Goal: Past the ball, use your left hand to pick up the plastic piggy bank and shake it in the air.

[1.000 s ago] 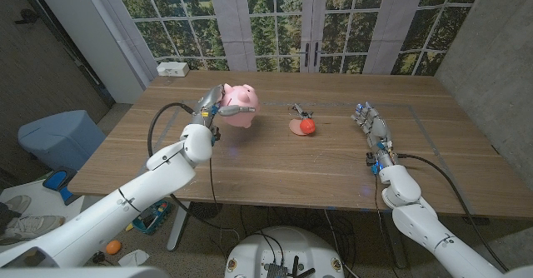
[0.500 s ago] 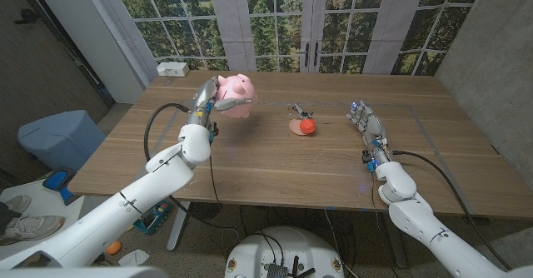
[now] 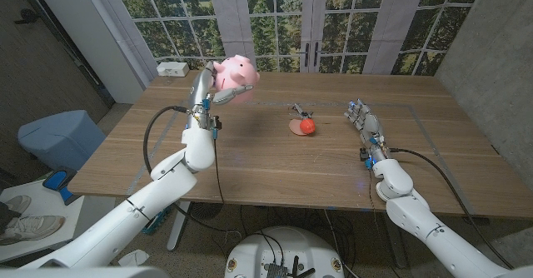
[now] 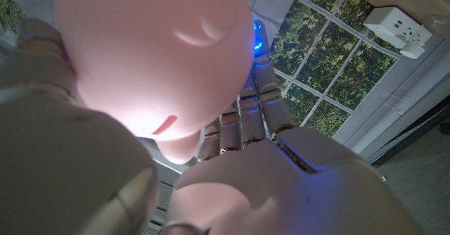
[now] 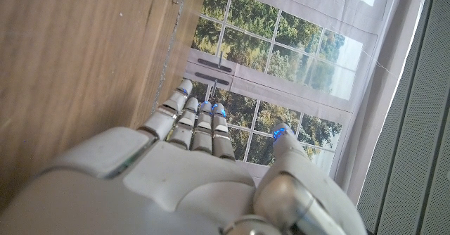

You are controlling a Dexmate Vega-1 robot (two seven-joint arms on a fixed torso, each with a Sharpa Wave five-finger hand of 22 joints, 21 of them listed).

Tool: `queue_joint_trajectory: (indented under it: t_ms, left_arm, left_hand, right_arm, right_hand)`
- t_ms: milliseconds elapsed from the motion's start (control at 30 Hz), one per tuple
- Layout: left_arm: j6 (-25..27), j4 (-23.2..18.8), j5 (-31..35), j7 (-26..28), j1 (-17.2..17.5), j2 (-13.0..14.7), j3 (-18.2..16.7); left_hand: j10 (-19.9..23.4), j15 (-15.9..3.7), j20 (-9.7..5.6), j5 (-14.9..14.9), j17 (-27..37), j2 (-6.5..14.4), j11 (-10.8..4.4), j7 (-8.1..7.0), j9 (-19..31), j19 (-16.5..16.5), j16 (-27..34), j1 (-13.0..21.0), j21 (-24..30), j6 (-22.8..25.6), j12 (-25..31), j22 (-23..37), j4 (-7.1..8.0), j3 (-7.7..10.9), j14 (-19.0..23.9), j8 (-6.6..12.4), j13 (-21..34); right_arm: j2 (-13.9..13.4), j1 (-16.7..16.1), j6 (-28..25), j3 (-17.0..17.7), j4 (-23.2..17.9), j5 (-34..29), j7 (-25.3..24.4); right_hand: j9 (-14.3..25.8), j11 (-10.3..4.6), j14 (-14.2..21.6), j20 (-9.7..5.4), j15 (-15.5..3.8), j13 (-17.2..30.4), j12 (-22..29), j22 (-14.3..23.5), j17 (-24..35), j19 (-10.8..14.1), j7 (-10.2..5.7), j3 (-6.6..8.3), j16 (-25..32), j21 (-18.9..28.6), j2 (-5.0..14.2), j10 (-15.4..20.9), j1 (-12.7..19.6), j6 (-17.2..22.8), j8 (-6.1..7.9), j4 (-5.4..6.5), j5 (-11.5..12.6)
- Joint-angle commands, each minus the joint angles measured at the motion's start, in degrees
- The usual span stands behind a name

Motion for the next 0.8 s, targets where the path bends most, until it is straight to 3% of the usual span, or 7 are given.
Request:
queue_joint_trajectory:
  t_ms: [33,433,800]
  left_arm:
    - [-6.31,0.92,4.0,4.06,2.15,-3.13,-1.79]
    - [-5.12,0.09,4.75,1.72,3.44,-3.93,-3.07]
    - [10.86,-7.52,3.42,-10.52,3.62,-1.01,-3.33]
  left_hand:
    - [25.63,-27.4,-12.13,0.42,4.71,25.8,-24.47,-12.87,1.36,-0.51,0.24,25.05,0.68,27.41,-0.13,-0.01,0.16,1.83,22.5,1.03,5.92]
    - [25.83,-27.41,-12.32,0.51,5.05,25.64,-24.54,-12.98,1.2,-0.86,0.14,24.72,1.47,27.53,-0.53,-0.46,0.1,1.82,22.58,1.03,6.06]
    - [26.23,-27.41,-12.34,0.66,5.35,25.45,-24.54,-12.85,1.11,-1.12,0.09,24.58,2.17,27.87,-0.7,-0.89,-0.01,1.87,22.76,1.14,6.35]
  right_arm:
    - [-0.04,0.27,0.04,-0.35,0.03,-0.21,-0.14]
    - [-0.58,-1.33,0.72,0.07,-1.74,-0.91,-1.21]
    - [-0.83,-2.19,0.86,0.39,-2.79,-1.31,-1.86]
  right_hand:
    - [0.14,0.02,0.2,-0.1,-0.08,0.17,0.21,0.2,-0.05,0.61,-0.07,0.06,0.29,0.0,0.48,0.54,-0.1,0.47,0.1,-0.53,-0.03]
    - [0.14,0.06,0.19,-0.11,-0.06,0.17,0.16,0.2,-0.12,0.61,-0.03,0.02,0.3,-0.05,0.51,0.45,-0.19,0.44,0.09,-0.64,-0.03]
    - [0.14,-0.01,0.18,-0.06,-0.04,0.17,0.19,0.2,-0.19,0.66,-0.02,-0.02,0.3,-0.07,0.54,0.54,-0.26,0.46,0.1,-0.73,-0.03]
